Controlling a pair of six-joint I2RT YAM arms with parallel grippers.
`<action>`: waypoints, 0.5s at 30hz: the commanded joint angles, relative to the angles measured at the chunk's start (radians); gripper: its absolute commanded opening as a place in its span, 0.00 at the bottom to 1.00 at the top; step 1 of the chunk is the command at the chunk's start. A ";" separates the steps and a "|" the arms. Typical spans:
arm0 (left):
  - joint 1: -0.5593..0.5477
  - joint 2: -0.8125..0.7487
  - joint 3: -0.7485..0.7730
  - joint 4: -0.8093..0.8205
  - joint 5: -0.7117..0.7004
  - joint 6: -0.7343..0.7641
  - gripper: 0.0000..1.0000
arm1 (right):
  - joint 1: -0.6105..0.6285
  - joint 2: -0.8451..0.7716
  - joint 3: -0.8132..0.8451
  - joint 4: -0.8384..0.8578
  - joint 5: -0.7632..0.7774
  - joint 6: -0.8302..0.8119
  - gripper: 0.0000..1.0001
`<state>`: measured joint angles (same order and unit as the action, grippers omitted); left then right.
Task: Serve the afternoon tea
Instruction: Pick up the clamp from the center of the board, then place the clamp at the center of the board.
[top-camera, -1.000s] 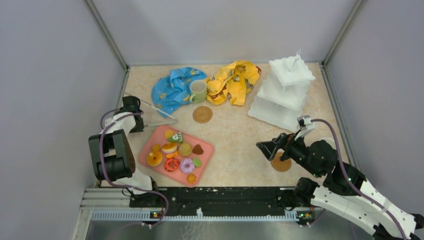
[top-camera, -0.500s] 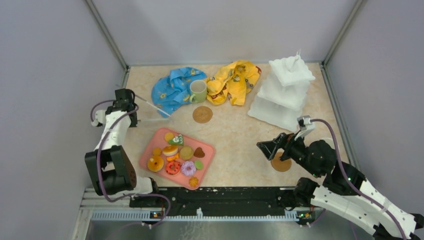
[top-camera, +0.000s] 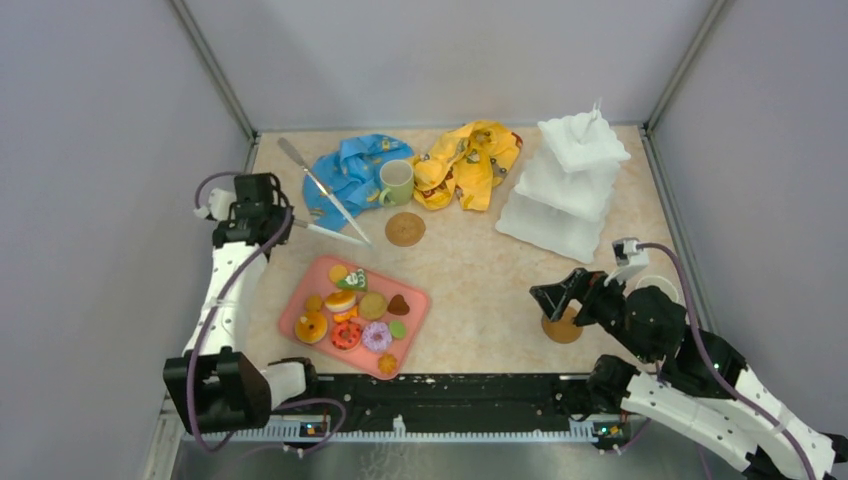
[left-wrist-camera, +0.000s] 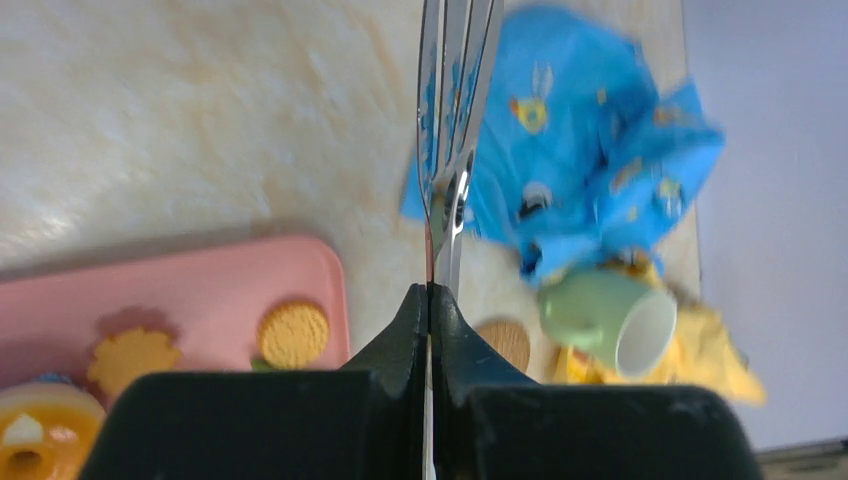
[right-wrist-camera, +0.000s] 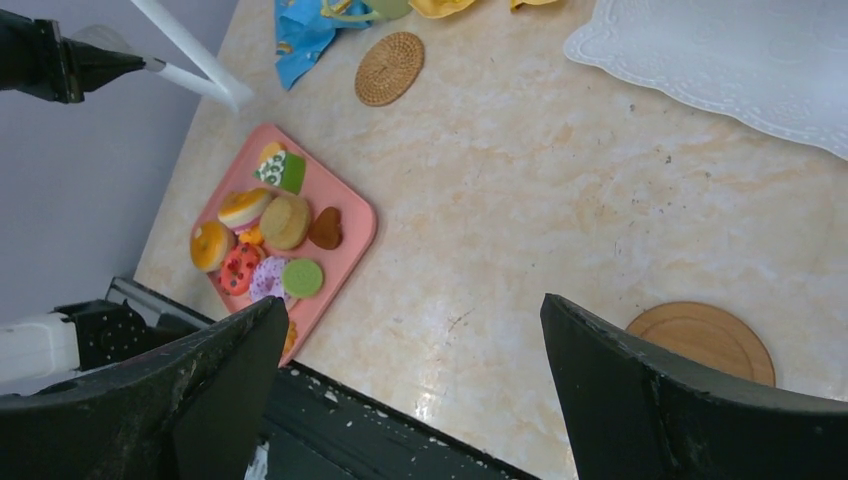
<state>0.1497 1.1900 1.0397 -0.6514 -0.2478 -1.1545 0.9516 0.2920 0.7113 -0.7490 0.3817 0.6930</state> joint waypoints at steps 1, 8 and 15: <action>-0.217 -0.041 -0.011 0.004 0.024 0.027 0.00 | 0.007 -0.028 0.048 -0.047 0.045 0.037 0.98; -0.560 -0.012 -0.046 -0.058 0.069 -0.217 0.00 | 0.007 0.028 0.112 -0.123 0.131 0.120 0.96; -0.914 0.201 0.115 -0.348 0.005 -0.640 0.00 | 0.007 0.024 0.121 -0.149 0.146 0.169 0.96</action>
<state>-0.6331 1.2858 1.0538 -0.8452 -0.2302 -1.5124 0.9516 0.3168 0.7929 -0.8669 0.4793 0.8101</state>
